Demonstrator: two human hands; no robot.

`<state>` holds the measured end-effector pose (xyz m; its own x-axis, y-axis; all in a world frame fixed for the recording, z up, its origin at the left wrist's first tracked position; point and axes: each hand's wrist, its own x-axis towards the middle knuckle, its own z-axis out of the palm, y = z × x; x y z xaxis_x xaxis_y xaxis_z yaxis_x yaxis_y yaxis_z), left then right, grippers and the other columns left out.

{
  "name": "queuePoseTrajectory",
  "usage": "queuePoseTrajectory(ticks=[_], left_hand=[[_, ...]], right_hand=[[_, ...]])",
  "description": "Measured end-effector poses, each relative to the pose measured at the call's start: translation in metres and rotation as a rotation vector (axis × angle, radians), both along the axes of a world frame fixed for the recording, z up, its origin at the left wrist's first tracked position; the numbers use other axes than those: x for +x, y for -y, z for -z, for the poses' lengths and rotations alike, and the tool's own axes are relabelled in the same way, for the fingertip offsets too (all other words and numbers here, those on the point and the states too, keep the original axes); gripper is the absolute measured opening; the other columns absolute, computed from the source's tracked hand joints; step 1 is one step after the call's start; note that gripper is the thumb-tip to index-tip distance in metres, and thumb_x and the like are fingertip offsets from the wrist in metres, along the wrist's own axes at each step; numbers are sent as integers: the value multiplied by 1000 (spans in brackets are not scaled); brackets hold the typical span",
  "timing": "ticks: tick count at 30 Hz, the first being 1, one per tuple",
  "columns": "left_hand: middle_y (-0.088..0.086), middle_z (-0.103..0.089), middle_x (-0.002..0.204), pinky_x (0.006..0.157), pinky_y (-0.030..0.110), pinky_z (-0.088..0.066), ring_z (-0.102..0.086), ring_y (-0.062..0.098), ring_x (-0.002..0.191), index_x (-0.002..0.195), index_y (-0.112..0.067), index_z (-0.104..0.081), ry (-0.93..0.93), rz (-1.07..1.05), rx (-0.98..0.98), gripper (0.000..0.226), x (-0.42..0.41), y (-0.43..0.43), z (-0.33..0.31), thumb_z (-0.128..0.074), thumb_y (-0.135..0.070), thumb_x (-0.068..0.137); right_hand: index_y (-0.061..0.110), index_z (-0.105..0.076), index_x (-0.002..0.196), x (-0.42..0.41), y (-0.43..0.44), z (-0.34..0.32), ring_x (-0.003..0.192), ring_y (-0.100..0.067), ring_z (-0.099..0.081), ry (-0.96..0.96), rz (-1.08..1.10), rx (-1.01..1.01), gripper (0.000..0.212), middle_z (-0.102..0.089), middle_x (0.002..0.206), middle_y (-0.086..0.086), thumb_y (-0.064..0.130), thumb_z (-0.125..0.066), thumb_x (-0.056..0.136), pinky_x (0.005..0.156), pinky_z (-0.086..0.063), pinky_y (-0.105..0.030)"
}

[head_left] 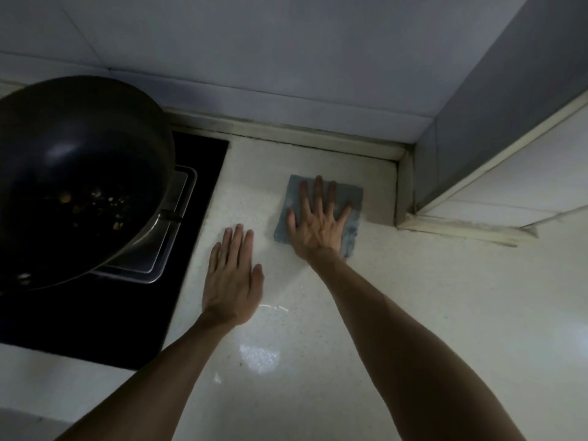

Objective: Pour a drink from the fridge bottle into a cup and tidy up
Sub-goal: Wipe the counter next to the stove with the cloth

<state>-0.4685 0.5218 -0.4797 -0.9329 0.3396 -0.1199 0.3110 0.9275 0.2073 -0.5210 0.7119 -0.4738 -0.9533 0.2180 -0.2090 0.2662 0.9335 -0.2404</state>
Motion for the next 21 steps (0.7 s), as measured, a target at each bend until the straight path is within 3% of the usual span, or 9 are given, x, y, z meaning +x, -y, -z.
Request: queuePoseTrajectory(ticks=[11, 17, 21], left_hand=[[10, -3, 164, 122, 45, -13, -1, 25, 151, 156, -11, -10, -25, 20, -70, 66, 0, 1, 0, -15, -38, 95], [12, -9, 163, 122, 45, -14, -6, 27, 151, 155, -9, -13, -44, 22, -82, 68, 1, 0, 0, -17, -39, 94], [12, -8, 163, 122, 45, -12, -5, 27, 151, 155, -8, -12, -35, 11, -72, 68, 3, -2, -1, -17, -39, 94]], right_hand=[[37, 14, 153, 92, 19, 1, 145, -25, 30, 26, -253, -36, 69, 28, 160, -1, 63, -18, 97, 113, 14, -63], [37, 3, 155, 186, -17, 0, 149, -26, 22, 13, -235, -48, 70, 19, 163, -1, 64, -24, 97, 114, 10, -62], [40, 7, 154, 210, -67, -5, 148, -25, 24, 68, -102, -17, 72, 23, 162, 1, 70, -11, 91, 115, 10, -62]])
